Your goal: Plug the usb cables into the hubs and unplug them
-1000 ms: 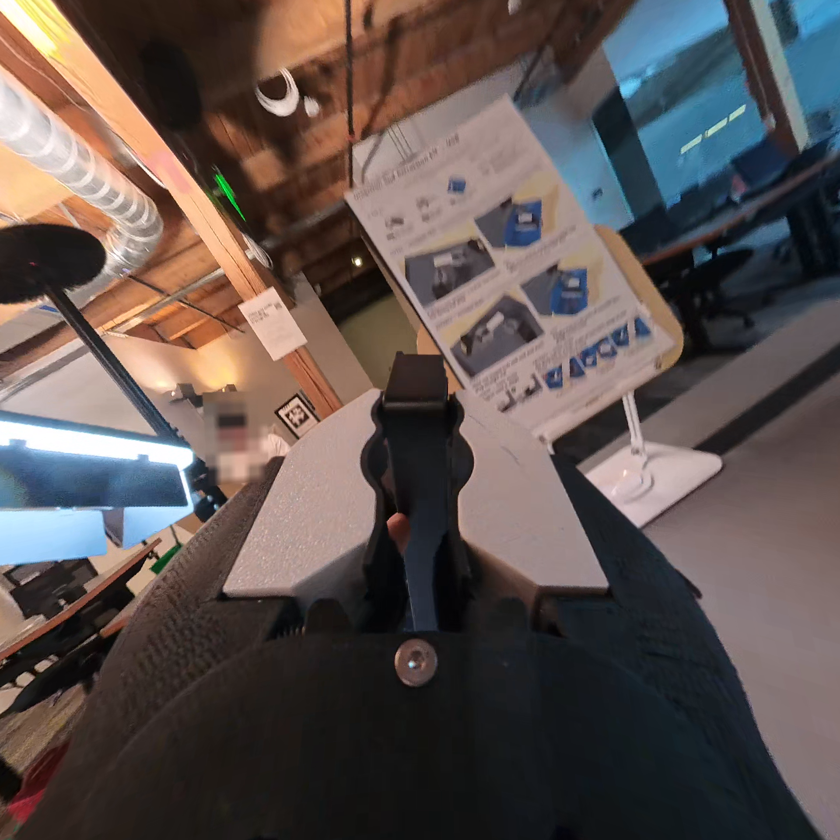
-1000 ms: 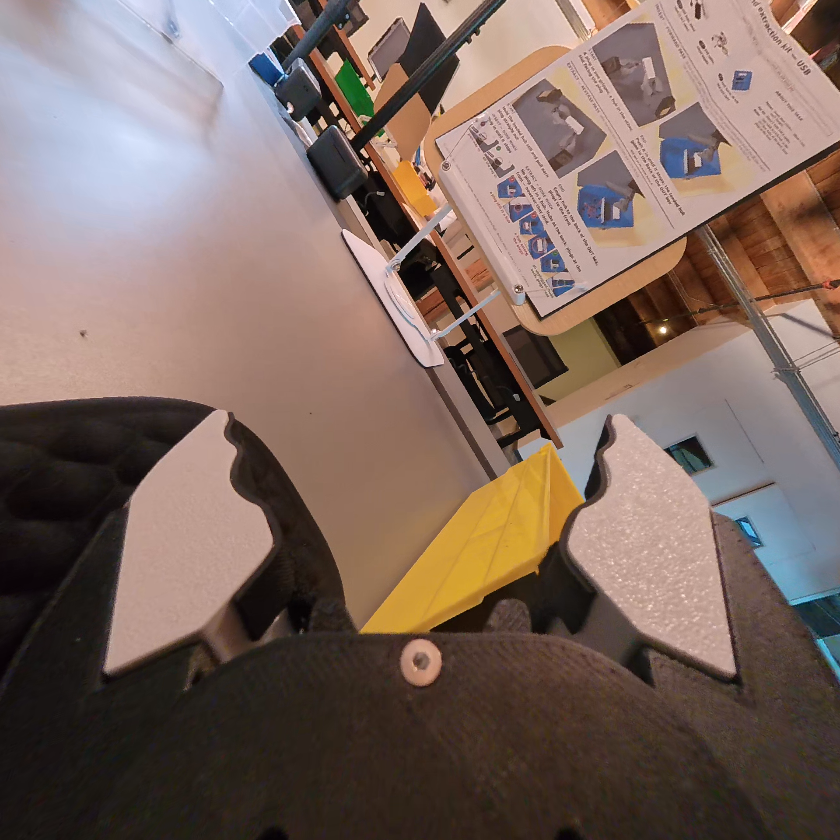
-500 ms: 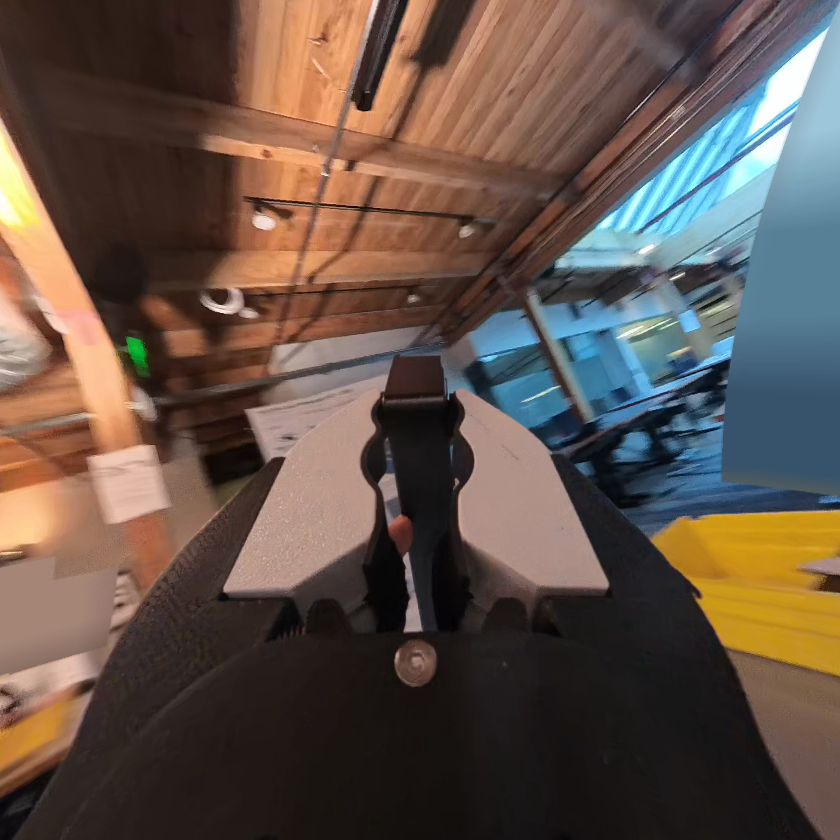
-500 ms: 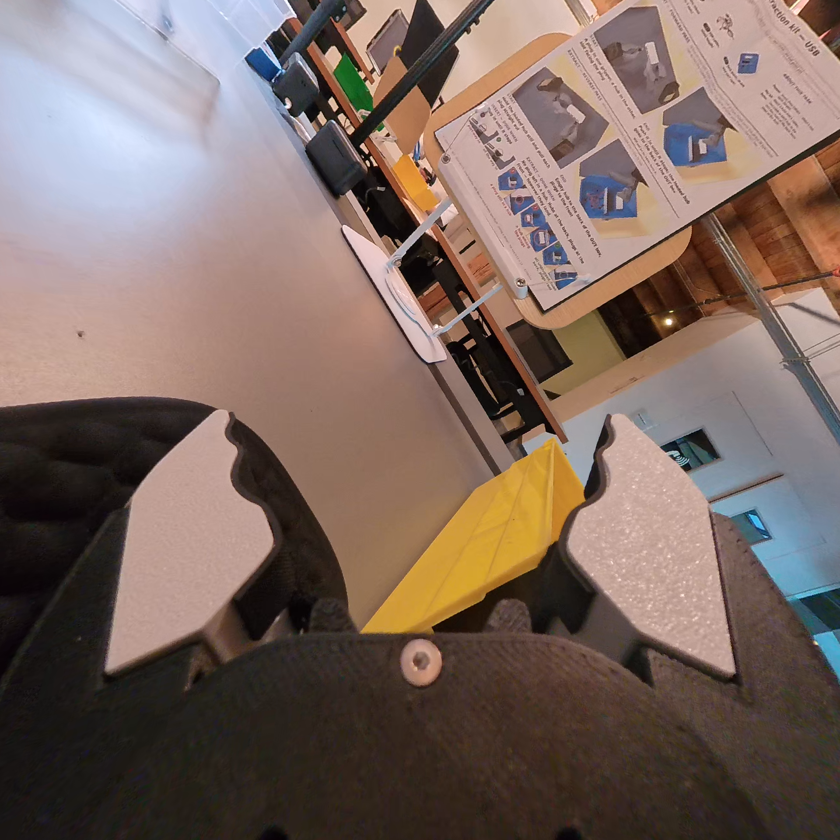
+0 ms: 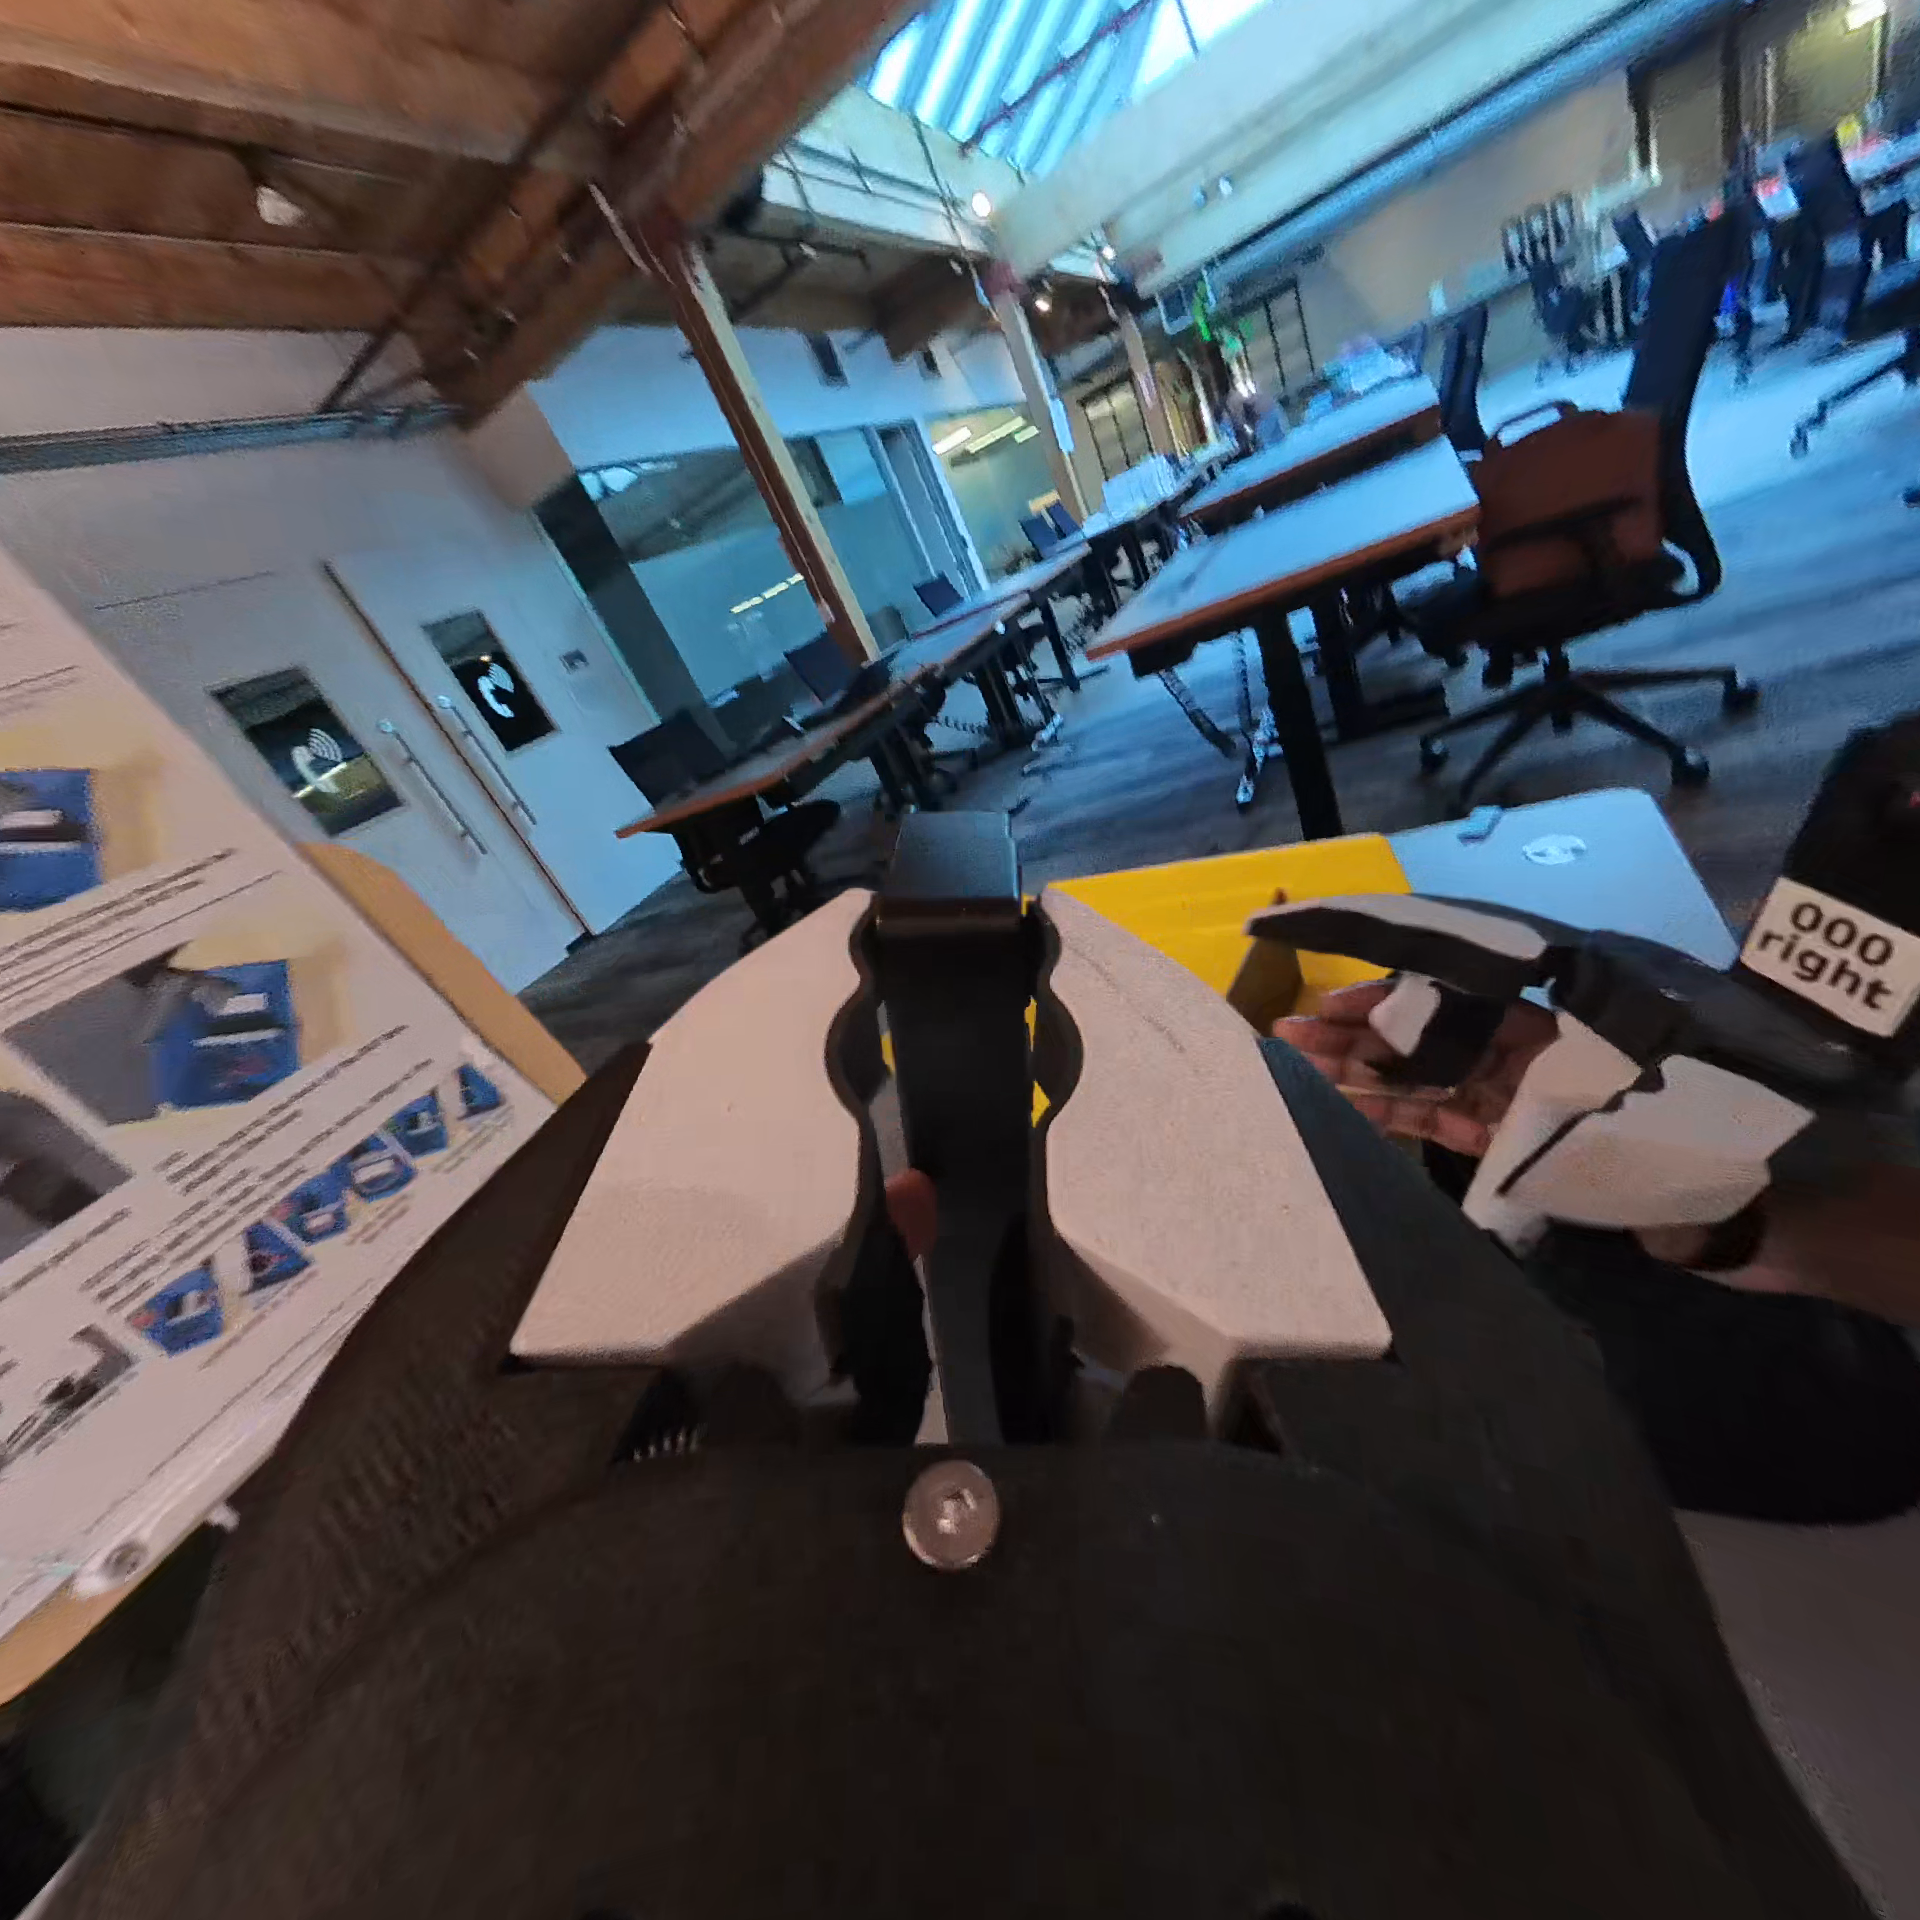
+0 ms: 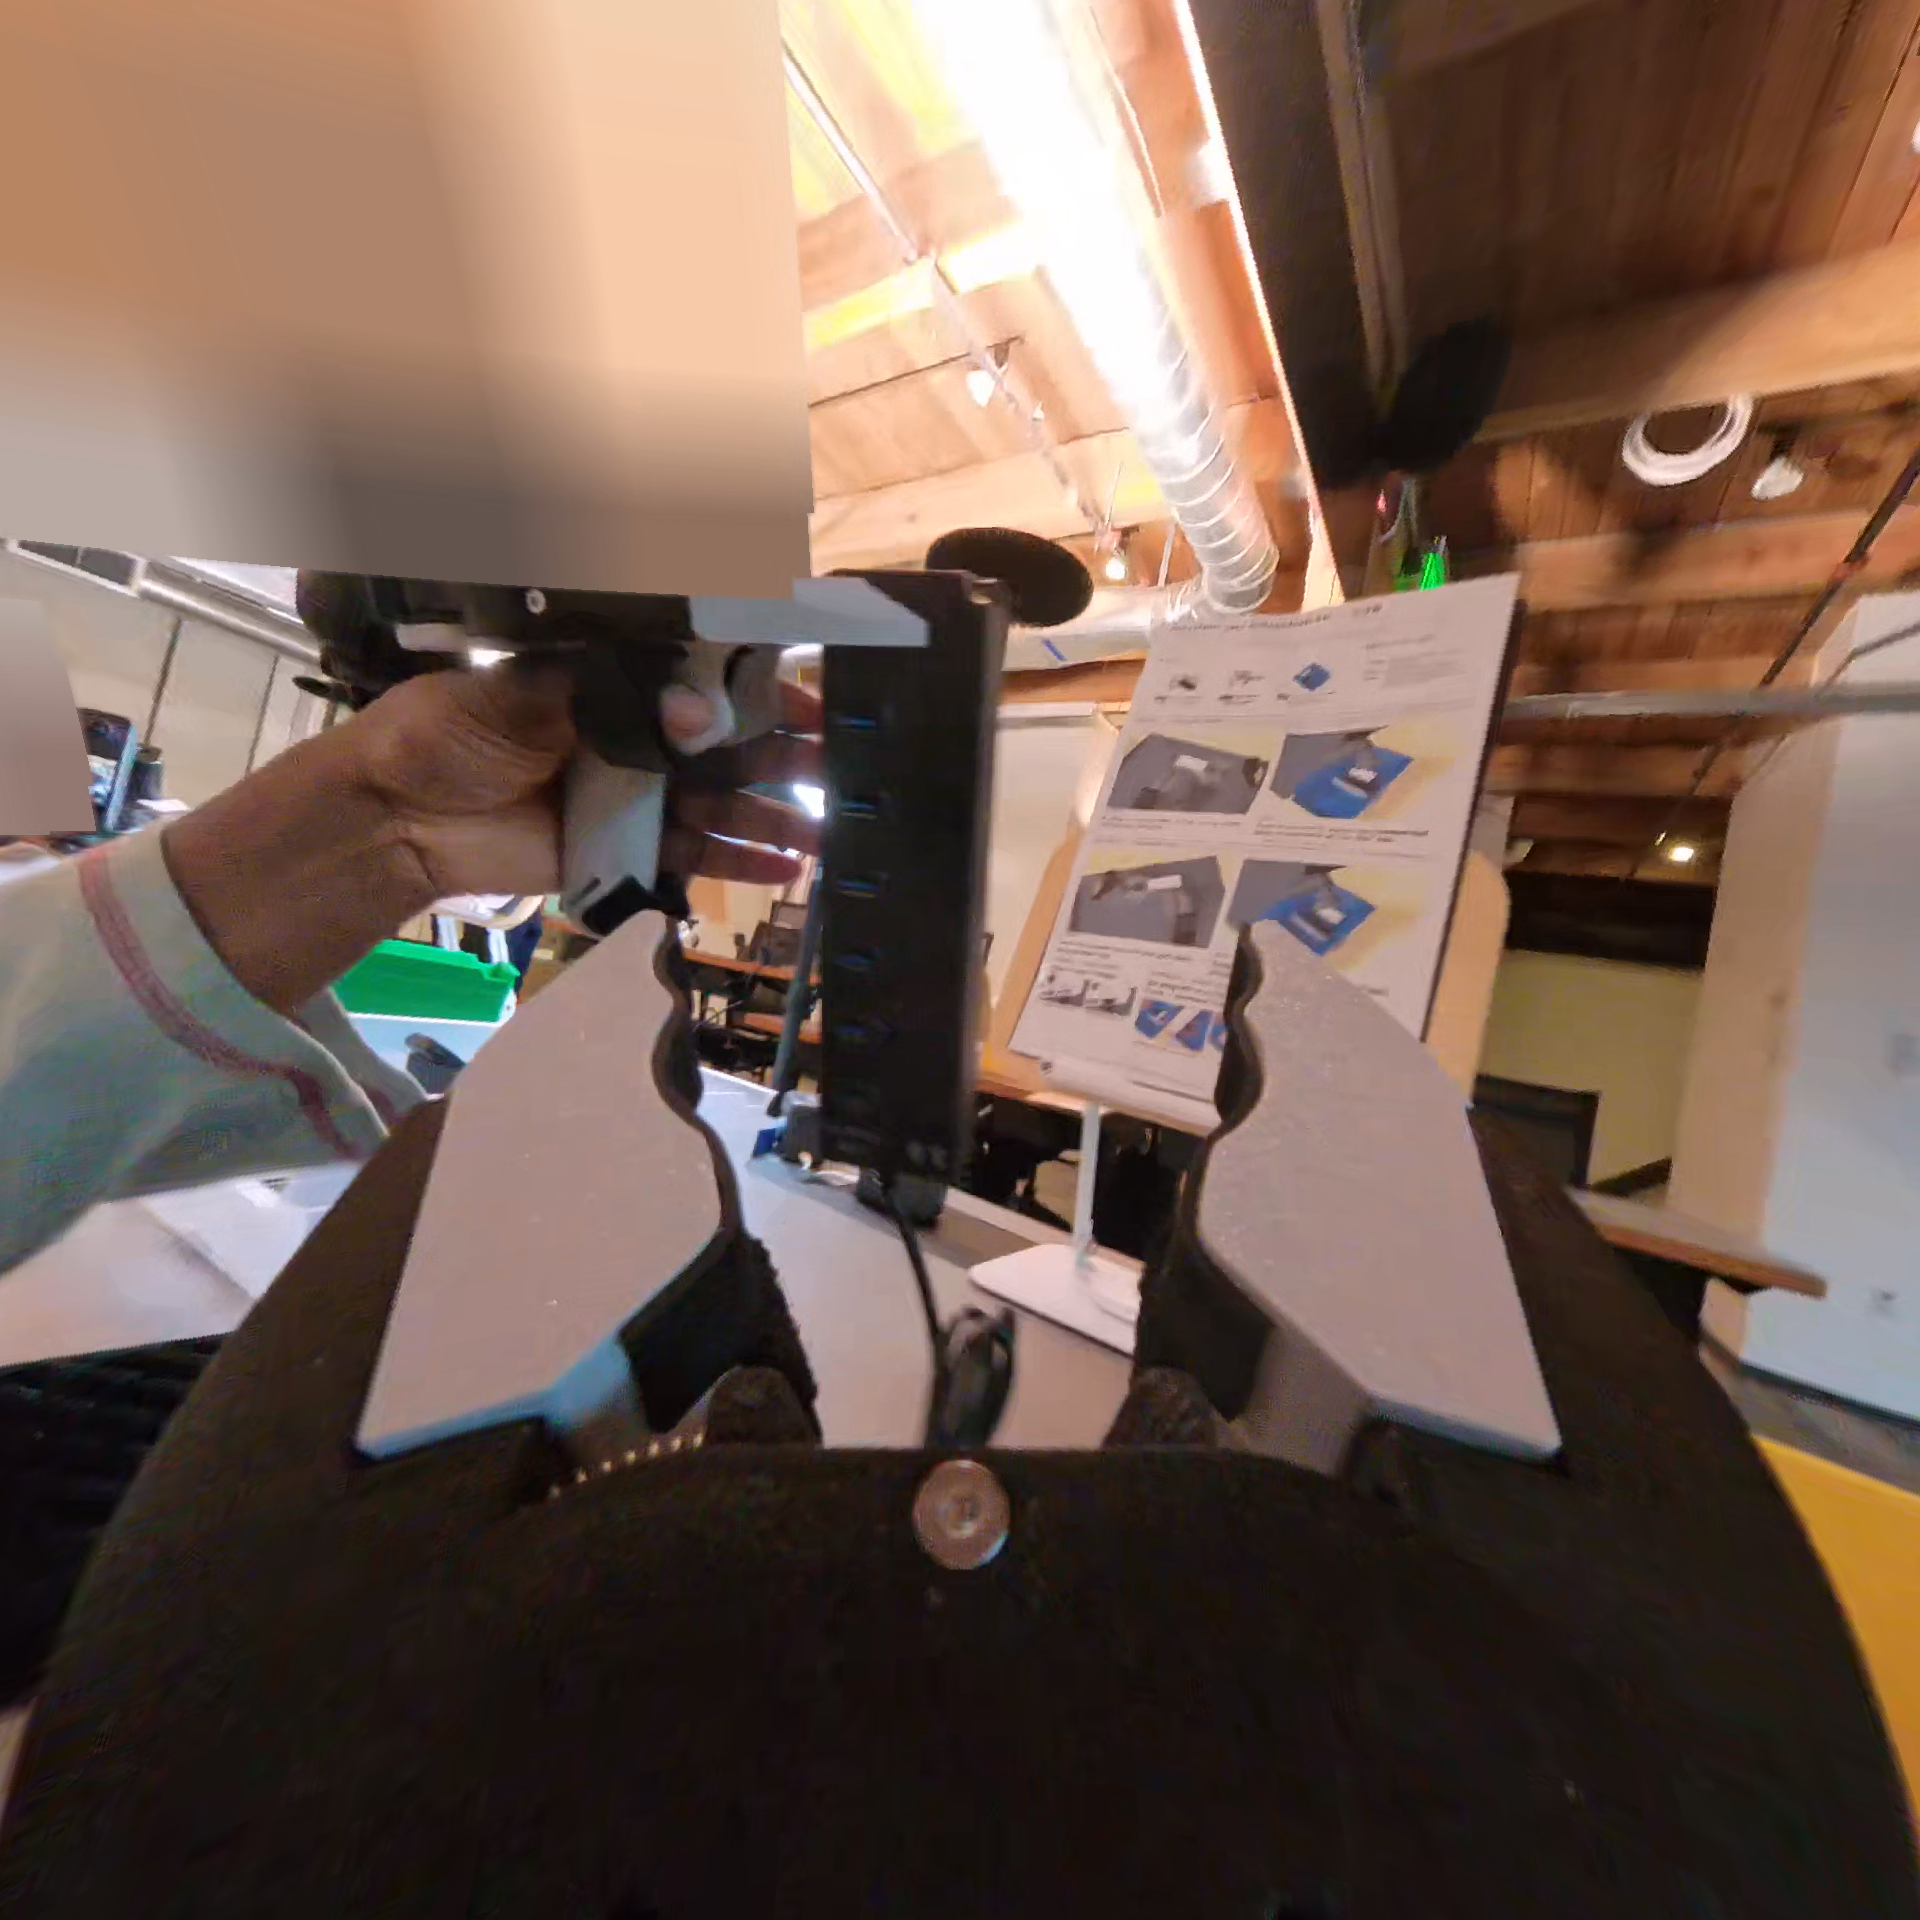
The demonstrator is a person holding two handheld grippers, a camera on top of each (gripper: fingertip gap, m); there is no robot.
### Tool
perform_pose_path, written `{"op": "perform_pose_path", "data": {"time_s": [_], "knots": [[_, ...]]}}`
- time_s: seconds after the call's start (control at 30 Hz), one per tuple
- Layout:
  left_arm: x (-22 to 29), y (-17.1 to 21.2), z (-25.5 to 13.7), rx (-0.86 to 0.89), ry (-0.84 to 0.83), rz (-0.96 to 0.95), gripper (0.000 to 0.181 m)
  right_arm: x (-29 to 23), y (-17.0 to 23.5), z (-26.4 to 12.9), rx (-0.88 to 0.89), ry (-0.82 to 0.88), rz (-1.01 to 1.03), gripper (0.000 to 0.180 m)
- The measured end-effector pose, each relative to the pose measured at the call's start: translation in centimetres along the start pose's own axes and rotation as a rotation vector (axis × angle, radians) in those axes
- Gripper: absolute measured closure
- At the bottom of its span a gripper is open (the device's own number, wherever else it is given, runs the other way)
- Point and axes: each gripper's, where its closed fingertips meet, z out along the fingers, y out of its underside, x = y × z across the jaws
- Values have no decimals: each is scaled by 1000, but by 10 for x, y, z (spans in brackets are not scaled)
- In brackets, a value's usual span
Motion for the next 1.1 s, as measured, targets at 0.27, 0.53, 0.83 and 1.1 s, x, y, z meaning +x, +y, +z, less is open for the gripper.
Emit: {"op": "perform_pose_path", "data": {"time_s": [0.27, 0.53, 0.83, 1.1], "knots": [[76, -5, 23, 8, 197, -9, 155, -3, 39, 28, -195, 128, -129, 92], [62, -18, 7, 45, 221, 3, 154, 1, 29, 36, -321, 12, -305, 120], [-50, -107, -112, 439, -237, 142, 138, -5, 79, 23, -848, -490, -515, 120], [-97, -133, -200, 523, -591, 232, 139, -59, 146, -31, -1156, -1001, -438, 120]]}}
